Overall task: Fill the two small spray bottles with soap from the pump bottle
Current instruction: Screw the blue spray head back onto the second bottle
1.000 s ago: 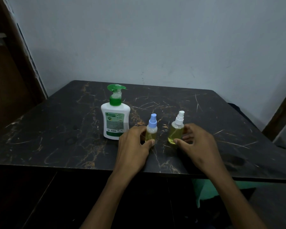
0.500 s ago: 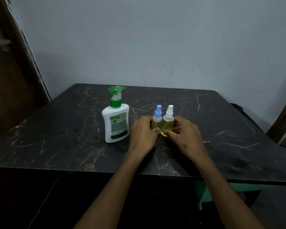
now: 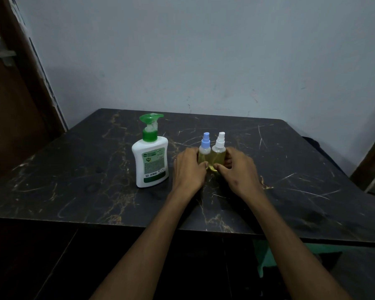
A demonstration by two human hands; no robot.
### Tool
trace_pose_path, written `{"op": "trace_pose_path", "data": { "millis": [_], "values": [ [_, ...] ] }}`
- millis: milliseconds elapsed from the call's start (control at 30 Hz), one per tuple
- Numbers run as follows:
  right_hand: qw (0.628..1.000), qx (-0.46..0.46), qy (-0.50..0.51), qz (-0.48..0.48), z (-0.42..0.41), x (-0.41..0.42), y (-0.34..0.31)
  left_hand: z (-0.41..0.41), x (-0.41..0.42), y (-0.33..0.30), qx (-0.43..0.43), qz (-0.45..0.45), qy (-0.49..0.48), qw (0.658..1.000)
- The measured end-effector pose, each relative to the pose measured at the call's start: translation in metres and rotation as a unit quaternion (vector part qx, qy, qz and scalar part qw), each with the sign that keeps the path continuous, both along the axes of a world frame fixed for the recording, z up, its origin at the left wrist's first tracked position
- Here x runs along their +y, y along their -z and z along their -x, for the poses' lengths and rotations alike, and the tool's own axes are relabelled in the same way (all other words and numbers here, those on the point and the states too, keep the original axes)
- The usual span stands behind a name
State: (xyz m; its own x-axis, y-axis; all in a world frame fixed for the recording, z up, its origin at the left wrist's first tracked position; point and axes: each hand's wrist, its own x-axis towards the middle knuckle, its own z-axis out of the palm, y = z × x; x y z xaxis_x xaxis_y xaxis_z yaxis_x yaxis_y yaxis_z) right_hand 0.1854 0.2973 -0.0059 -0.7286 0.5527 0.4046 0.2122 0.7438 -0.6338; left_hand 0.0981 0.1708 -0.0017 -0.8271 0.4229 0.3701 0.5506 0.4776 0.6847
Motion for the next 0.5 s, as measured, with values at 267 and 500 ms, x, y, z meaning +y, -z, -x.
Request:
{"op": "trace_pose_path", "data": {
  "millis": [267, 500],
  "values": [
    [0.999, 0.007, -0.011, 0.036, -0.008, -0.002, 0.001, -0.011, -0.008, -0.002, 0.006, 0.035, -0.019, 0.999],
    [0.997, 0.055, 0.026, 0.046, -0.057, -0.017, 0.008, -0.074, -0.061, -0.003, 0.004, -0.007, -0.001, 1.000]
  ]
}}
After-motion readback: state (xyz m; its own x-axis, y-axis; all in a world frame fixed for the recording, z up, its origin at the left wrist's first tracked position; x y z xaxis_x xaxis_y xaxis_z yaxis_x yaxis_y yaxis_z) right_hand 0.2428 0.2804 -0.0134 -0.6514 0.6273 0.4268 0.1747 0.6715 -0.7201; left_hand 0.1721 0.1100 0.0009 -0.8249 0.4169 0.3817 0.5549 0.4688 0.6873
